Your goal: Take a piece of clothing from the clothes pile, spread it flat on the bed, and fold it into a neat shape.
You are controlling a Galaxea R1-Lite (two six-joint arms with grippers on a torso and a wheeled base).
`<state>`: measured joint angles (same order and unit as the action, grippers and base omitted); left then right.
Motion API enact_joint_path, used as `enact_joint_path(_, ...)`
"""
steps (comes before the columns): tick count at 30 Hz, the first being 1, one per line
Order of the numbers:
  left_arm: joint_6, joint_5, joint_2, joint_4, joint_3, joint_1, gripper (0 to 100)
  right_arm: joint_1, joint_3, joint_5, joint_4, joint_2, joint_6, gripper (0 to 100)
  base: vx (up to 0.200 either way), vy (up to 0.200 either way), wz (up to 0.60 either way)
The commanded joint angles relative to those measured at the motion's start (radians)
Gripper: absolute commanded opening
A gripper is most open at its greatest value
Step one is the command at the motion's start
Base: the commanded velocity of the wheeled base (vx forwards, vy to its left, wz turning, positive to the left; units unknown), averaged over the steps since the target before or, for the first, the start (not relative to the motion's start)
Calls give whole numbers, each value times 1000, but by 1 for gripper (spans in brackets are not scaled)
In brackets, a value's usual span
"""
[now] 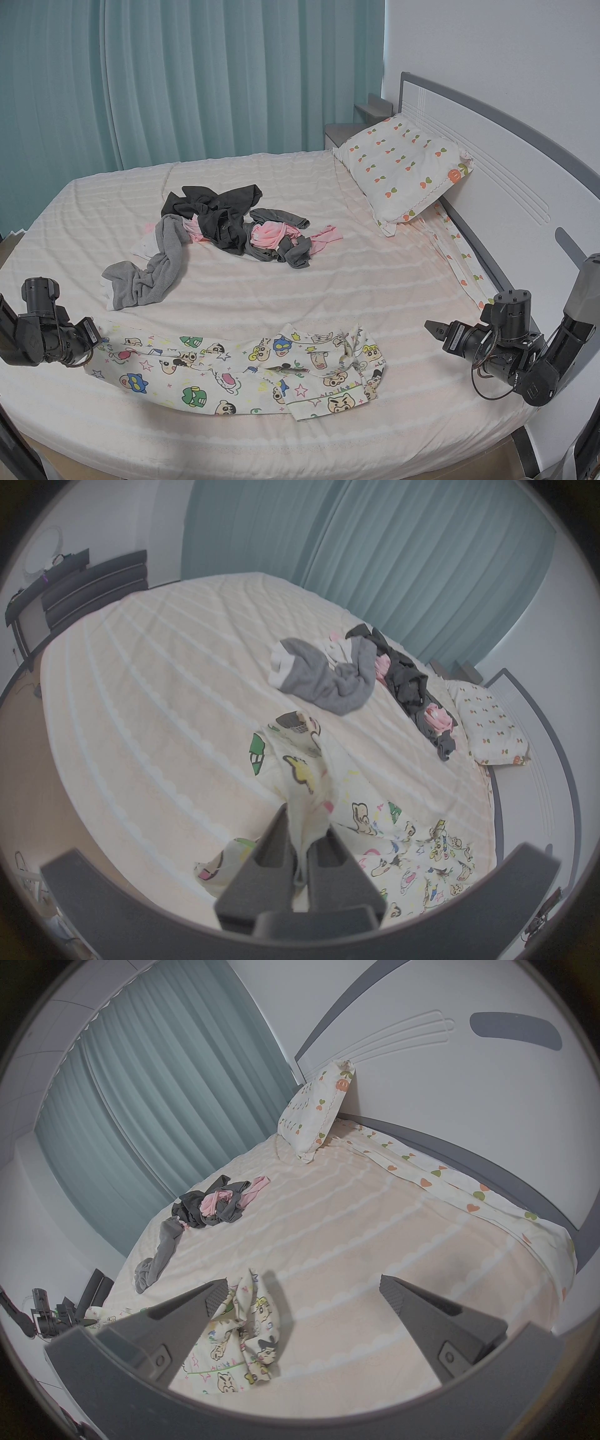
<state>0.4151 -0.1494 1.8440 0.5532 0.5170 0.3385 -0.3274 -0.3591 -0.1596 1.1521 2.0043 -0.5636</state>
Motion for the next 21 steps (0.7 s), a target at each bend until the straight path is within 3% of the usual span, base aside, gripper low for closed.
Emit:
enact_joint_path(1, 7, 8, -66, -4, -6, -39, 0, -1, 0, 0, 0, -2, 1, 100, 0, 0, 0)
enact_joint_path(3, 31, 22, -85, -16, -3, -99, 0, 1, 0, 0, 0, -1, 1, 100, 0, 0, 0)
enact_joint_path(7, 128, 134, -105, -58, 49, -299, 0, 1, 0, 0, 0, -2, 1, 100, 0, 0, 0)
enact_joint_path(8, 128, 134, -105, -58, 49, -299, 0, 1, 0, 0, 0, -2, 1, 100, 0, 0, 0)
enact_joint_path(10, 194, 218, -100, -107, 106, -460, 0, 1, 0, 0, 0, -2, 1, 100, 0, 0, 0)
enact_joint_path(16, 289, 338, -20, -233, 298, -722, 0, 1, 0, 0, 0, -2, 1, 100, 0, 0, 0)
enact_joint_path(21, 330, 416, 119, -282, 451, -883, 0, 1, 0, 0, 0, -1, 2, 100, 0, 0, 0)
